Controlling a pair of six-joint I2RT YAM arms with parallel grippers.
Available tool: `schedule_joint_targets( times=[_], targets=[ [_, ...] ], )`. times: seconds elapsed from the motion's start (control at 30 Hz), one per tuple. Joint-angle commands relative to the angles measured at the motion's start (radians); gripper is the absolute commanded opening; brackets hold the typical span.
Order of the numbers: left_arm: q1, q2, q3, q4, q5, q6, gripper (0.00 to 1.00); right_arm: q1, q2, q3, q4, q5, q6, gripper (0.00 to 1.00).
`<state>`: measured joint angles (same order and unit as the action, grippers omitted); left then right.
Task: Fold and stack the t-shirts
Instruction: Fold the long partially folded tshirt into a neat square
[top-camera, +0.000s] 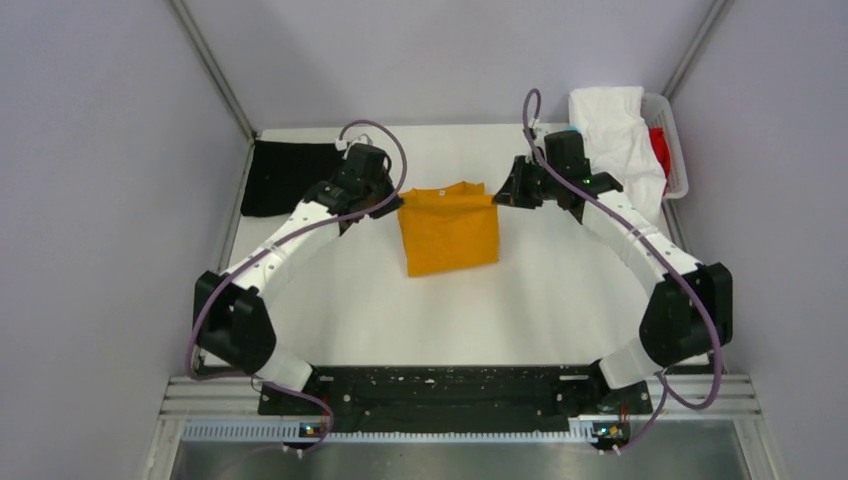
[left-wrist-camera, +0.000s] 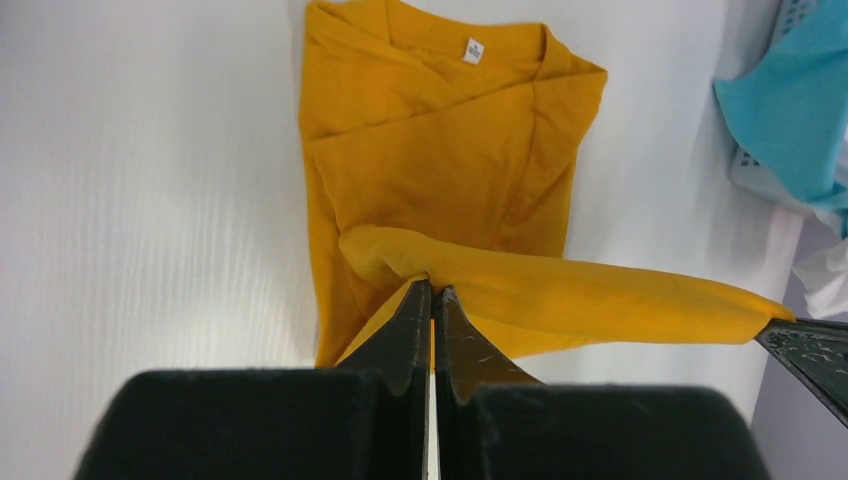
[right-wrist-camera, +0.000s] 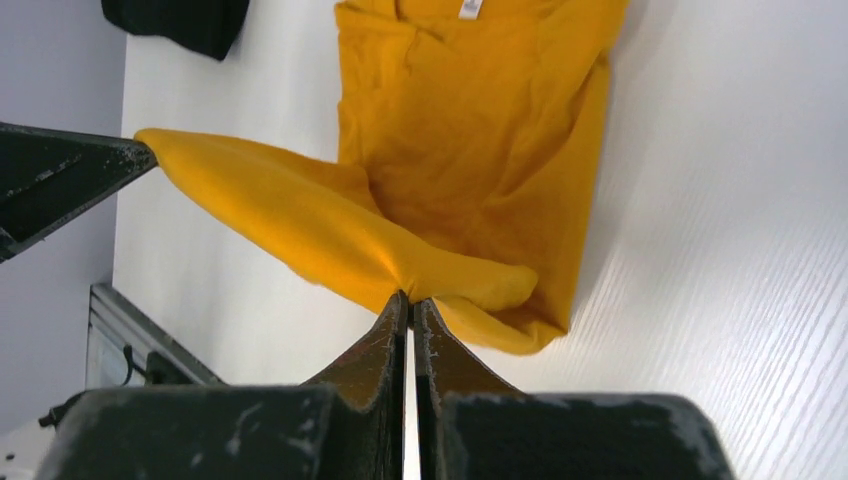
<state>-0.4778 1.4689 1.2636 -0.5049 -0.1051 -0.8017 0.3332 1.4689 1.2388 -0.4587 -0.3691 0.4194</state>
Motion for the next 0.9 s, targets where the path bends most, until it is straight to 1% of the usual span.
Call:
schedule_joint_targets(
  times=[0.0,0.1,0.23,0.33,0.47,0.57,0.63,0.67,0.7,0.73,0.77,0.8,0.83,0.87],
  targets=[
    [0.047,0.105,0.108,0.045,-0.008,0.058,0.0,-0.044,0.11,0.096,0.138,0.002,0.001,0.0],
    [0.074,0.184,0.189,0.039,-0.017,0.077,0.0,-0.05,0.193,0.142,0.172,0.013,0.003,0.0],
    [0.106,0.302,0.303,-0.016,-0.034,0.103,0.0,-0.062,0.309,0.21,0.216,0.024,0.002,0.0],
    [0.132,0.384,0.35,-0.034,-0.016,0.107,0.0,-0.063,0.416,0.276,0.227,0.021,0.002,0.0],
    [0.158,0.469,0.393,-0.045,-0.021,0.114,0.01,-0.065,0.516,0.346,0.244,0.038,0.008,0.0],
    [0.179,0.546,0.444,-0.024,0.003,0.127,0.06,-0.066,0.565,0.36,0.3,0.092,0.025,0.0],
    [0.189,0.598,0.502,-0.025,0.036,0.134,0.15,-0.066,0.606,0.393,0.312,0.122,0.031,0.0],
    [0.192,0.618,0.526,-0.021,0.049,0.142,0.23,-0.065,0.625,0.413,0.319,0.133,0.031,0.08],
    [0.196,0.634,0.551,-0.027,0.067,0.146,0.4,-0.066,0.645,0.438,0.317,0.134,0.034,0.3],
    [0.198,0.644,0.58,-0.038,0.086,0.151,0.59,-0.066,0.661,0.465,0.302,0.123,0.031,0.57],
    [0.199,0.644,0.593,-0.061,0.098,0.151,0.77,-0.065,0.666,0.493,0.28,0.107,0.026,0.79],
    [0.199,0.636,0.592,-0.08,0.131,0.152,0.9,-0.065,0.658,0.502,0.264,0.088,0.019,0.96],
    [0.199,0.618,0.571,-0.085,0.148,0.15,0.98,-0.066,0.638,0.494,0.26,0.075,0.014,0.98],
    [0.199,0.594,0.527,-0.073,0.165,0.148,0.99,-0.065,0.606,0.473,0.26,0.074,0.01,0.99]
  ],
)
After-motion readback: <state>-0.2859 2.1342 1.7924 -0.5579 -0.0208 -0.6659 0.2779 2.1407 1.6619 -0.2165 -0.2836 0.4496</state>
